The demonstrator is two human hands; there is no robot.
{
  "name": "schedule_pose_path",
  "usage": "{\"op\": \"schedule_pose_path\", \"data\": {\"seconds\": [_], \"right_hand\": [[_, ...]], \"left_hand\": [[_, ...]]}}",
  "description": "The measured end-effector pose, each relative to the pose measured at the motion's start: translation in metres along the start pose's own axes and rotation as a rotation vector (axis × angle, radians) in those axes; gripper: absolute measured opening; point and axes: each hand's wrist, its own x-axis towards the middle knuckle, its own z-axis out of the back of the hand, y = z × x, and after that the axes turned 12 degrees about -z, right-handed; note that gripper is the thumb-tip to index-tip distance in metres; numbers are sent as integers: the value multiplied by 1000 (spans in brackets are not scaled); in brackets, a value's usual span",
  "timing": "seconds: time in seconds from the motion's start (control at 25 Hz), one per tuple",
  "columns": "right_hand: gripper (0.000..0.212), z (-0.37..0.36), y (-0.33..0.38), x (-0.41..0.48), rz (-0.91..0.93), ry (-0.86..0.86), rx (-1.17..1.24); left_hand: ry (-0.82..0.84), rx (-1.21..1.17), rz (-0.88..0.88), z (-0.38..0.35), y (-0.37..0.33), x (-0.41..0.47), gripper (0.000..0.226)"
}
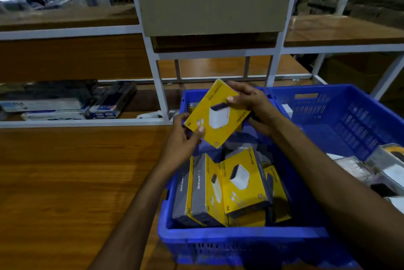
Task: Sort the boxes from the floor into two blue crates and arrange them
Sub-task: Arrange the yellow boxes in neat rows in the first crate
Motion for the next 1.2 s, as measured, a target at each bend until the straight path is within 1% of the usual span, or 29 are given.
{"op": "schedule_pose_path", "data": {"seconds": [0.04, 0.08, 0.16, 0.24, 0.32, 0.4, 0.52, 0.6, 0.64, 0.68, 0.72, 0.84, 0.88, 0.96, 1.04, 1.08, 1.12, 1.2], "right_hand": [[55, -2, 4, -6, 50, 36, -47], [55, -4, 6, -10, 108, 31, -128], [49, -8, 7, -15, 225, -23, -296], [44, -7, 6, -16, 309, -83, -403], [41, -4, 5, -16, 347, -146, -475], [44, 1, 3, -13, 334, -200, -484], [65, 3, 2, -14, 301, -232, -434], [76, 1, 4, -18, 312, -134, -453], [76, -1, 4, -21, 328, -72, -495], [70, -5, 3, -25, 382, -32, -579], [61, -7, 0, -27, 492, -36, -707], [32, -16, -14, -28, 963, -212, -1158], [28, -19, -19, -28, 1073, -260, -1266], [25, -26, -24, -31, 1197, -271, -1430], [26, -28, -28, -31, 1183, -278, -1475], [27, -25, -31, -29, 1112, -293, -1436], [31, -23, -34, -25, 992, -321, -1348], [47, -16, -37, -15, 646, -357, -1129]], "left_hand": [[-4, 49, -11, 0, 3, 3, 43], [7, 101, -27, 0, 6, 6, 44], [35, 227, -59, 0, 10, 9, 48], [55, 393, -77, 1, 10, 10, 50], [61, 485, -103, 0, 8, 12, 50], [70, 461, -104, -1, 5, 12, 50], [78, 445, -140, -1, 3, 12, 50], [36, 363, -162, 0, 2, 14, 45], [8, 279, -146, 0, 1, 15, 39], [-16, 233, -147, 1, 2, 15, 35], [-53, 223, -159, 3, 3, 16, 35], [-148, 365, -193, 5, 4, 19, 38], [-161, 356, -169, 4, 2, 20, 38], [-188, 306, -86, 2, 1, 21, 46], [-229, 300, -68, 3, 3, 20, 63], [-251, 296, -80, 3, 6, 20, 70], [-270, 286, -84, 4, 8, 20, 75], [-284, 286, -76, 3, 8, 21, 77]]}}
